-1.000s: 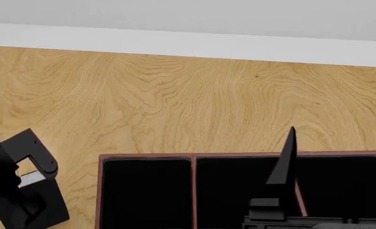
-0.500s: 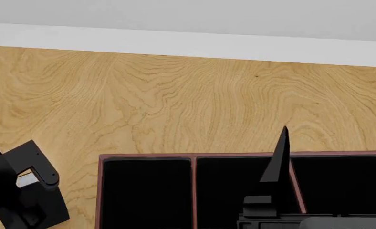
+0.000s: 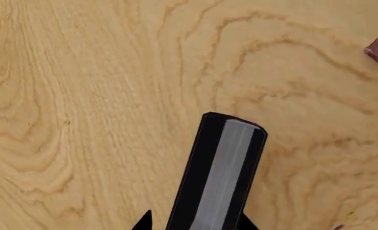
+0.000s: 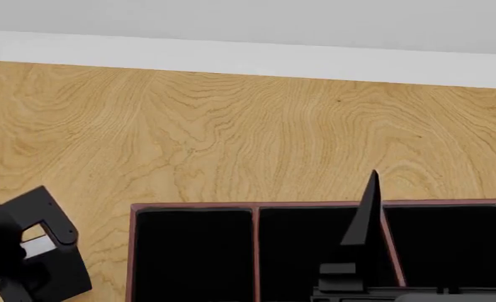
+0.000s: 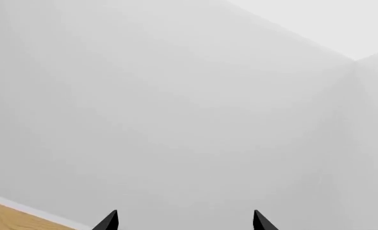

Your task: Pick up the book and place it in the back compartment of the caddy.

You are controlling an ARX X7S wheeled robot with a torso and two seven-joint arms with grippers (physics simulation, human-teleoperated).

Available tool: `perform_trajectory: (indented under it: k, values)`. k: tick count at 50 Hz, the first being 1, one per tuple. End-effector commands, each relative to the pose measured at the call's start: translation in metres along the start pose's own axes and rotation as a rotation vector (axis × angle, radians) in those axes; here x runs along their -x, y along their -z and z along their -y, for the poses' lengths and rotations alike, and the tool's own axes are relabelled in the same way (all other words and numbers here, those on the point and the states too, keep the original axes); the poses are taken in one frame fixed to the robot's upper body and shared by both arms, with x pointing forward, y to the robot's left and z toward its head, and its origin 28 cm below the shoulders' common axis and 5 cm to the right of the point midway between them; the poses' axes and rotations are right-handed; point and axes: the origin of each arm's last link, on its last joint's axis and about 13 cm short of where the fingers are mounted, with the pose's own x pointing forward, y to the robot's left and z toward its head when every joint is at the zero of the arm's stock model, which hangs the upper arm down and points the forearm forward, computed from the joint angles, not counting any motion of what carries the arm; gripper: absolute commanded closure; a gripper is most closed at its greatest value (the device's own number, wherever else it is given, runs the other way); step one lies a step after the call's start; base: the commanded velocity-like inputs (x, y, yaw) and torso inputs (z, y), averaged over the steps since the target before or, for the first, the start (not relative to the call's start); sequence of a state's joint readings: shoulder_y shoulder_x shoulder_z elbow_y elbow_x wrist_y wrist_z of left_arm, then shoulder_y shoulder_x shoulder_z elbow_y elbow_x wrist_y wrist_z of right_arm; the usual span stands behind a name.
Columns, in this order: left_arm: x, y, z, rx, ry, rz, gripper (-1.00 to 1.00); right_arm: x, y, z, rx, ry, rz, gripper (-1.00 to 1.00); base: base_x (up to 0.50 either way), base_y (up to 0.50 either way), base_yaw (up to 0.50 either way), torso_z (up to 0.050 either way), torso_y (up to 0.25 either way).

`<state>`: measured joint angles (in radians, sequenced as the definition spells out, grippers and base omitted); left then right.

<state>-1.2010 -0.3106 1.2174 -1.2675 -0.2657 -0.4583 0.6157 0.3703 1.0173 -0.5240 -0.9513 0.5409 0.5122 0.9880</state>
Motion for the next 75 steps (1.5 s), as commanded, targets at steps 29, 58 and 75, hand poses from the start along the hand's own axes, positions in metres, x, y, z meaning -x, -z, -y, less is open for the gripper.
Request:
perform_trajectory:
  k: [29,58,75]
  values:
    - [0.042,-0.037,-0.045,-0.049,-0.292,0.293,1.0,0.034,-0.021,0.022,-0.029,0.015,0.05,-1.0,0.0,0.0,0.0,0.0,0.0]
    - [0.11,-0.067,-0.075,-0.046,-0.329,0.45,1.0,0.007,-0.025,0.028,-0.08,0.017,0.114,-1.0,0.0,0.0,0.0,0.0,0.001]
    - [0.182,-0.081,-0.05,-0.172,-0.368,0.588,1.0,0.006,-0.023,0.039,-0.104,0.028,0.129,-1.0,0.0,0.0,0.0,0.0,0.002]
